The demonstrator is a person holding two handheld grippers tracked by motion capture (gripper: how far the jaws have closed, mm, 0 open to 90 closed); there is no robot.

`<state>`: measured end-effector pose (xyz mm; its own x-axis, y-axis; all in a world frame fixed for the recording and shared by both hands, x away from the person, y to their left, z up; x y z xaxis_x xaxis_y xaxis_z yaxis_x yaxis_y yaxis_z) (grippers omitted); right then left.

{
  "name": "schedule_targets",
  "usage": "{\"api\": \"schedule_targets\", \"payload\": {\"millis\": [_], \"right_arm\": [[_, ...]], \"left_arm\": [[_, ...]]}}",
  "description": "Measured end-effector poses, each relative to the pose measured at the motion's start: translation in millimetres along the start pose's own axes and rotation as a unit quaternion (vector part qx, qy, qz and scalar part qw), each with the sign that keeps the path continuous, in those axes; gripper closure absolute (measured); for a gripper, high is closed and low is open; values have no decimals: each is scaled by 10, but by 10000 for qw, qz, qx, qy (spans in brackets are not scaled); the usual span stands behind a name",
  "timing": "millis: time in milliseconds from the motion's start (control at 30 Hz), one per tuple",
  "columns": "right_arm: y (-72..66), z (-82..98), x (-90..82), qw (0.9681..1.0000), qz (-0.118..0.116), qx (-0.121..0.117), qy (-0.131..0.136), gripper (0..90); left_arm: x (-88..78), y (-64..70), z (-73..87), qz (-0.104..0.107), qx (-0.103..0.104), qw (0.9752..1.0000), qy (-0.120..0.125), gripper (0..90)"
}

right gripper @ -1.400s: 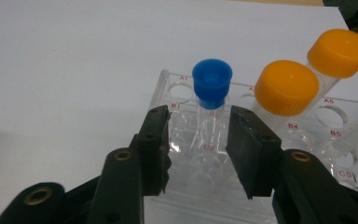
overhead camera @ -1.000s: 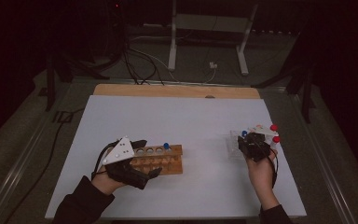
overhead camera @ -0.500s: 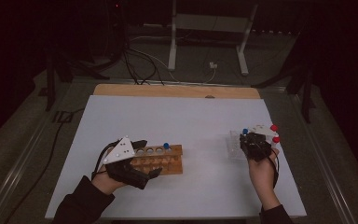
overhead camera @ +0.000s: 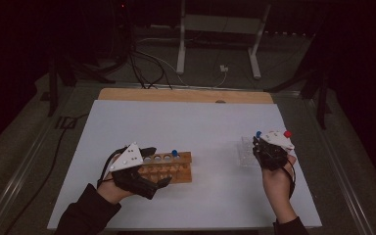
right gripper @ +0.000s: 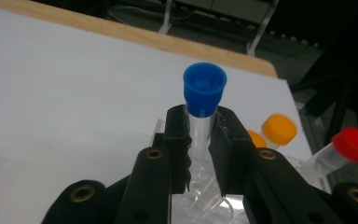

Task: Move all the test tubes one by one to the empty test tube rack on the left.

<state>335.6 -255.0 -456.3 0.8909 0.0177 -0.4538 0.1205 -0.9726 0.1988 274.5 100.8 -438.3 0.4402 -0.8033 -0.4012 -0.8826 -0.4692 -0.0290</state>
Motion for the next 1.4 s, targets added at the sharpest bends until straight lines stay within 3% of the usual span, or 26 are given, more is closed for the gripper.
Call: {"api": "schedule_targets", "payload": {"millis": [133, 300, 500, 700, 1033, 1400], "right_arm": [[-28, -57, -88, 9999, -85, -10, 139, 768], [-122, -143, -235, 9985, -454, -40, 305, 768], [-291, -203, -385, 9948, -929, -139, 390, 768], [-443, -146, -435, 9899, -1356, -256, 315, 768], [-636, 53, -500, 9808, -1893, -450, 100, 768], [-852, 215, -697, 9647, -2529, -734, 0, 768]], "left_arm": [[10, 9, -10, 19, 21, 10000, -33, 11], [28, 28, -38, 68, 39, 10000, -29, 11], [73, 50, -75, 155, 57, 9998, -82, 11], [139, 84, -105, 266, 100, 9995, -146, 11], [283, 156, -211, 444, 115, 9989, -106, 24], [474, 303, -292, 786, 178, 9967, -69, 60]]}}
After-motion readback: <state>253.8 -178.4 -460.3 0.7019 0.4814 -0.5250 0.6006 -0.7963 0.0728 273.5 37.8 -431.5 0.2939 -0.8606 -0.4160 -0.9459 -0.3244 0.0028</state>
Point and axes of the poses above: each handheld gripper's, and its own axes: x roughly forward along the jaws, z roughly out of its underside, y roughly to its right, the point moved 4 cm from there along x, roughly forward along the jaws, and after that the axes turned 1 degree about -y, right-handed, at the moved point
